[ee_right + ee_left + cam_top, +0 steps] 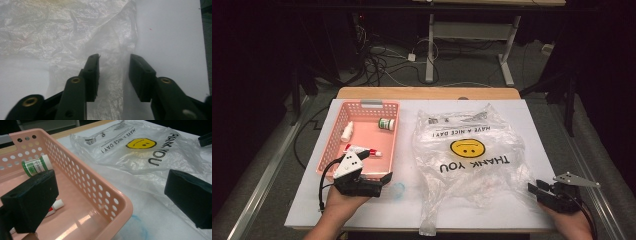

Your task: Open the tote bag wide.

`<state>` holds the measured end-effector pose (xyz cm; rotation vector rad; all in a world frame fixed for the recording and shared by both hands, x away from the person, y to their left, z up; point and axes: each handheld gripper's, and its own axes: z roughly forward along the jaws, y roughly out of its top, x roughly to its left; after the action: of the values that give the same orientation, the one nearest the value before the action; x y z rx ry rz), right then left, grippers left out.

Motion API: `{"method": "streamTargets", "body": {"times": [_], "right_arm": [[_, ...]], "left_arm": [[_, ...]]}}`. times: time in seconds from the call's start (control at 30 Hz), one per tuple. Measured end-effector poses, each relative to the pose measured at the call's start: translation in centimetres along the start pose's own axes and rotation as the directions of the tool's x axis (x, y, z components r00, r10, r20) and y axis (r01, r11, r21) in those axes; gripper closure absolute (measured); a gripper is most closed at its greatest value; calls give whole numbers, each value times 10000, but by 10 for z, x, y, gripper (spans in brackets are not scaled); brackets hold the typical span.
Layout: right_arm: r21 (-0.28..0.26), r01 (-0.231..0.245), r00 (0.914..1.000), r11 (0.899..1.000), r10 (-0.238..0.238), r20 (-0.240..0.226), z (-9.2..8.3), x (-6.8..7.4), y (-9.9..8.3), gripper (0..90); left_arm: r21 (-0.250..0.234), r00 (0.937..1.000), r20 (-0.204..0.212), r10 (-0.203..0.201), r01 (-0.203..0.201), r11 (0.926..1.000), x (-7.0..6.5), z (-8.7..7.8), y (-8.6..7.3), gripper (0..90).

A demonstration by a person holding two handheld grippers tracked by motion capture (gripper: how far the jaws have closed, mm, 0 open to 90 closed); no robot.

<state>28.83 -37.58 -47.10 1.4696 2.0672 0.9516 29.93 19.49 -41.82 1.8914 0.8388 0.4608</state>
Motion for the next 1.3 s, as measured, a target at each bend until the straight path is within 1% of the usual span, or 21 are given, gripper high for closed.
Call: {"method": "streamTargets", "body": {"times": [0.03, 0.07, 0.2, 0.33, 0.43, 0.57, 0.63, 0.67, 0.7, 0.73, 0.8, 0.83, 0.87, 0.9, 0.93, 0.97, 1.0, 1.07, 1.2, 1.23, 1.3], "right_arm": [[7, 121, 9999, 9999, -121, 76, -1, 1, -1, 729], [7, 121, 9999, 9999, -121, 76, -1, 1, -1, 729], [59, 276, 9996, 9996, -276, -50, -4, 3, -3, 853], [55, 513, 9983, 9987, -512, -284, -7, 11, -3, 892], [4, 888, 9948, 9961, -887, -494, -12, 27, -2, 899], [78, 1601, 9816, 9871, -1584, -1065, -15, 51, -6, 900], [143, 1790, 9741, 9837, -1751, -1429, -15, 62, -8, 900], [120, 1928, 9685, 9812, -1883, -1629, -15, 67, -8, 900], [136, 2185, 9570, 9757, -2116, -1986, -15, 79, -9, 900], [136, 2185, 9570, 9757, -2116, -1986, -15, 79, -9, 900], [67, 2520, 9442, 9677, -2443, -2210, -14, 87, -9, 851], [-281, 2351, 9477, 9716, -2356, -2151, -18, 87, -5, 780], [-281, 2351, 9477, 9716, -2356, -2151, -18, 87, -5, 780], [-526, 2089, 9516, 9765, -2154, -2192, -20, 85, -2, 750], [-798, 1797, 9567, 9805, -1931, -2179, -23, 82, 0, 703], [-1302, 1573, 9663, 9789, -1798, -1842, -24, 76, 8, 634], [-1302, 1573, 9663, 9789, -1798, -1842, -24, 76, 8, 634], [-1612, 1305, 9773, 9782, -1543, -1454, -22, 67, 19, 623], [-1929, 905, 9888, 9770, -1112, -996, -5, 45, 46, 598], [-1912, 643, 9937, 9795, -805, -785, 10, 34, 61, 582], [-1915, 535, 9957, 9800, -669, -642, 18, 29, 68, 575]], "left_arm": [[1, 10000, -6, -34, 34, 10000, 1, 0, 0, 0], [-40, 10000, -3, -72, 72, 10000, 2, 1, 0, 0], [-98, 9999, -15, -149, 149, 9998, 4, 1, 1, 0], [-117, 9999, 9, -138, 138, 9998, 3, 3, 3, 0], [-136, 10000, 17, -78, 78, 9999, 3, 4, 4, 0], [-145, 10000, -5, -79, 79, 9999, 5, 4, 4, 0], [-155, 10000, 1, -91, 91, 9998, 5, 4, 3, 0], [-157, 10000, -4, -81, 80, 9998, 5, 4, 3, 0], [-151, 10000, -14, -66, 66, 9999, 5, 4, 3, 0], [-151, 10000, -18, -67, 67, 9999, 5, 3, 3, 0], [-170, 9999, -20, -105, 105, 9998, 5, 3, 3, 0], [-173, 9999, -37, -111, 111, 9998, 5, 3, 3, 0], [-180, 9999, -49, -130, 129, 9998, 5, 3, 3, 0], [-174, 9999, -47, -133, 132, 9998, 5, 2, 3, 0], [-164, 9999, -45, -134, 133, 9998, 5, 3, 3, 0], [-161, 9999, -53, -115, 114, 9998, 5, 3, 3, 0], [-147, 9999, -46, -101, 100, 9998, 5, 3, 3, 0], [-120, 10000, -17, -94, 94, 9999, 4, 4, 3, 0], [-103, 9999, 30, -127, 127, 9999, 5, 4, 3, 0], [-135, 9999, 27, -158, 158, 9998, 5, 4, 3, 0], [-166, 9998, 34, -193, 194, 9997, 5, 3, 4, 0]]}}
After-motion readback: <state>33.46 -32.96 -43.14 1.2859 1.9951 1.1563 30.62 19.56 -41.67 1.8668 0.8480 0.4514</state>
